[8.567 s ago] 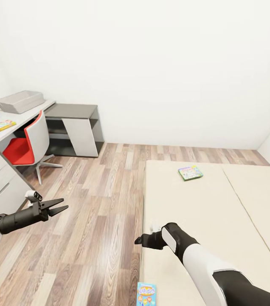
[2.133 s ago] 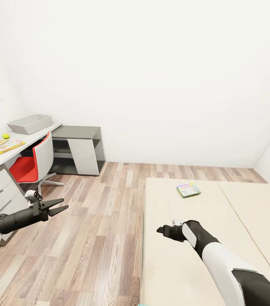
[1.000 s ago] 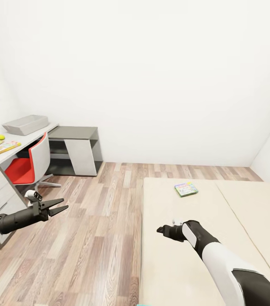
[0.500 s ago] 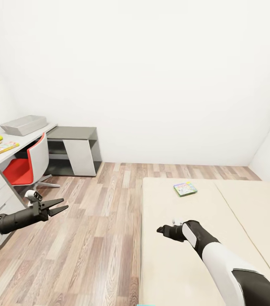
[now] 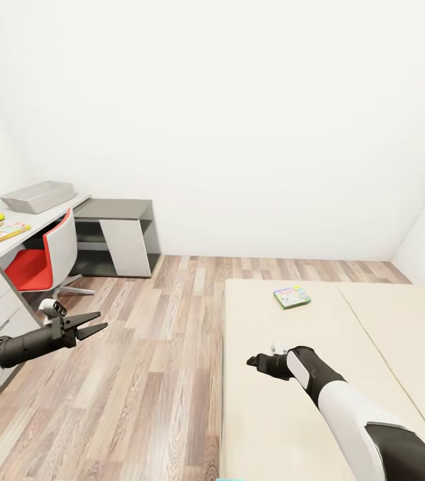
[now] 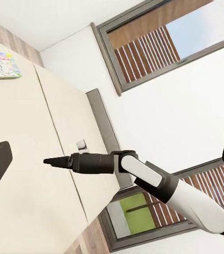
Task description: Put all the toys in the child's room - the three board games (two on the bed and one on the table), the two jigsaw puzzles on the table, and the tennis ball on the table - inside the toy box on the table in the child's room.
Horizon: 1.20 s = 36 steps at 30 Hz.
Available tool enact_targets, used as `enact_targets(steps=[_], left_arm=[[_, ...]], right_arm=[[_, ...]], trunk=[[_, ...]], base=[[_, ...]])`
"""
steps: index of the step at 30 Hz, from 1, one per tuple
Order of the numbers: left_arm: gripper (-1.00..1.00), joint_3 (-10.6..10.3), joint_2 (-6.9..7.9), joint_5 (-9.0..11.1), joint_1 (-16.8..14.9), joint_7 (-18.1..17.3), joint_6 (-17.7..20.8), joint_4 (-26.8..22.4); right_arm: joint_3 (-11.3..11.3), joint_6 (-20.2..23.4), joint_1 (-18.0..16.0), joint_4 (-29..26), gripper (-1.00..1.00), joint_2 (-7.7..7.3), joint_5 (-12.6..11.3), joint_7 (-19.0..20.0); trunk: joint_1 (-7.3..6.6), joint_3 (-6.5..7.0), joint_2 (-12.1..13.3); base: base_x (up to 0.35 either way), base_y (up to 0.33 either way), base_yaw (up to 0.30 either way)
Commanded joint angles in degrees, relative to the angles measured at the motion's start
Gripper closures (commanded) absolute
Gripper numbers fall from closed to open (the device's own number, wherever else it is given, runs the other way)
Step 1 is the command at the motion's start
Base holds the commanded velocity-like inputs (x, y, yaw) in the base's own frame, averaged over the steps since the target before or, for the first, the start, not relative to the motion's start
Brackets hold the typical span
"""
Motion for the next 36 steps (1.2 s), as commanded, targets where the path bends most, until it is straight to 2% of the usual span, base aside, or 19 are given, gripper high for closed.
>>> enact_targets(steps=[1,36], left_arm=[[-1.00,-0.01,0.02,-0.01,-0.04,-0.21,0.61,0.00],[-1.00,-0.01,0.02,-0.01,-0.04,-0.21,0.61,0.00]], right_arm=[[-0.47,0.33,-0.03,-0.08,-1.00,0.04,0.09,0.08],[-0.47,0.31,-0.03,-0.01,-1.00,-0.05,0.09,0.08]], trunk=[[0.03,-0.12,-0.12],[0.03,-0.12,-0.12]], base=[[0.000,0.004,0.000],[0.000,0.052,0.000]])
